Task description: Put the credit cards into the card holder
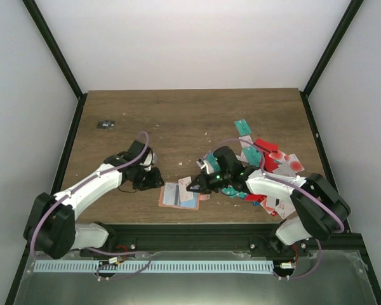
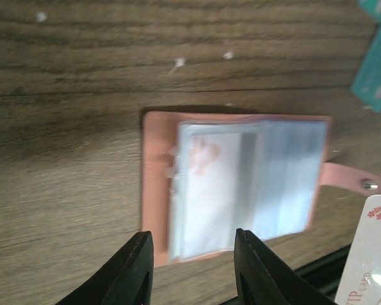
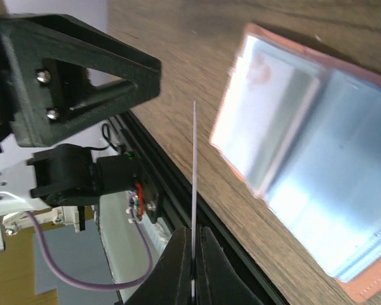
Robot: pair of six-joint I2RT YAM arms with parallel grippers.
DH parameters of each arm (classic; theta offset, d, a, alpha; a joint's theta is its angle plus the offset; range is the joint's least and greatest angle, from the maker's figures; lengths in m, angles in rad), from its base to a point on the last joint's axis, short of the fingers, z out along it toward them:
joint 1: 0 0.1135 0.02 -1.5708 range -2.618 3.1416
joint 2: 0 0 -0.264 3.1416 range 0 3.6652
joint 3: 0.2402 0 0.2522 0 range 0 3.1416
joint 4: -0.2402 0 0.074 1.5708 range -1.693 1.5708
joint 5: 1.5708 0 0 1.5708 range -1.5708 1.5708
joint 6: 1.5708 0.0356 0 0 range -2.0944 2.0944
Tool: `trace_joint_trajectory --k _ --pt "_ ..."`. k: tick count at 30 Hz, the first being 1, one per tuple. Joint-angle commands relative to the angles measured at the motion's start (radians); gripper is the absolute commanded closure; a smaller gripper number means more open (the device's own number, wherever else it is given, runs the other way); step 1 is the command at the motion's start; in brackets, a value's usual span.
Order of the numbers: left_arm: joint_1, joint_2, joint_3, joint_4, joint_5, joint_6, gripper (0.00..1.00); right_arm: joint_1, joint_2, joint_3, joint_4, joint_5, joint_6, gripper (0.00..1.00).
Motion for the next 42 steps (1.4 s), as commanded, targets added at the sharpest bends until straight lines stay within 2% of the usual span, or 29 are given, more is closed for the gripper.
trace_joint_trajectory --k 1,8,12,23,42 --pt "0.008 0.038 -0.019 -0.02 -0.047 0.03 0.64 0.026 0.05 -0.014 0.02 0.067 0.024 0.99" --pt "0.008 0.083 -0.03 0.006 -0.03 0.069 0.65 0.026 0.104 -0.024 0.013 0.062 0.013 0.99" --pt "0.008 0.123 -0.033 0.013 -0.045 0.076 0.72 0.026 0.133 -0.019 0.012 0.066 0.004 0.99" --pt "0.008 0.204 -0.018 0.002 -0.108 0.072 0.79 0.026 0.224 0.027 0.026 0.071 0.012 0.99" --pt "0.001 0.356 -0.028 0.017 -0.054 0.098 0.82 0.026 0.293 0.091 0.077 0.034 0.01 0.99"
